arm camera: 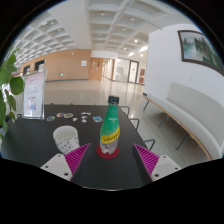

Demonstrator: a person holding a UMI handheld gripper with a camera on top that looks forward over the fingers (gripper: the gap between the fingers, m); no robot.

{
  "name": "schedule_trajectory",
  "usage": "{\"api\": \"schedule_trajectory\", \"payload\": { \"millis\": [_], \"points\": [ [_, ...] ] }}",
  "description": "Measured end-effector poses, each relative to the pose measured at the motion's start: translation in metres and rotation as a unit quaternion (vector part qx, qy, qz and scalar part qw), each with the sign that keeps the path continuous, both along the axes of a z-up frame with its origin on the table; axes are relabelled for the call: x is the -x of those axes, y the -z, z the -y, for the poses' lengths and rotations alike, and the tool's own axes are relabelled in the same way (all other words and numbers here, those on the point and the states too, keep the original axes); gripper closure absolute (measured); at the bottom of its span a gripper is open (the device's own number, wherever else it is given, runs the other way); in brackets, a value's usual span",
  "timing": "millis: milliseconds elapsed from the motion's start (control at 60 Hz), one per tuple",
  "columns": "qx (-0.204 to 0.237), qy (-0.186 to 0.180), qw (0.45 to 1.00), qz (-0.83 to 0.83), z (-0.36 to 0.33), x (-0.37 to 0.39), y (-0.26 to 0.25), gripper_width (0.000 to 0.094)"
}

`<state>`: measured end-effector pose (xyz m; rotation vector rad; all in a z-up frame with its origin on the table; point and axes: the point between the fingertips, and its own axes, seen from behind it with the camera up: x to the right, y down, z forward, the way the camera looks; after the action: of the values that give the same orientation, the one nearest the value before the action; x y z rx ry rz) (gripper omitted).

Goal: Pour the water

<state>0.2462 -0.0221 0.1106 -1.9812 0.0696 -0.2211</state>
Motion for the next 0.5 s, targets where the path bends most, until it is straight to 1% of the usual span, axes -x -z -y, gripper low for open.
{"api": "schedule_trajectory", "payload": {
  "millis": [133, 300, 500],
  "points": [
    [0.011, 0.003, 1.000, -0.026, 0.084, 0.022, -0.015, 0.0082],
    [0.010, 0.017, 0.999, -0.031, 0.173, 0.035, -0.030, 0.0079],
    [-0.002, 0.013, 1.000, -0.020, 0.241, 0.043, -0.045, 0.0080]
  ]
}}
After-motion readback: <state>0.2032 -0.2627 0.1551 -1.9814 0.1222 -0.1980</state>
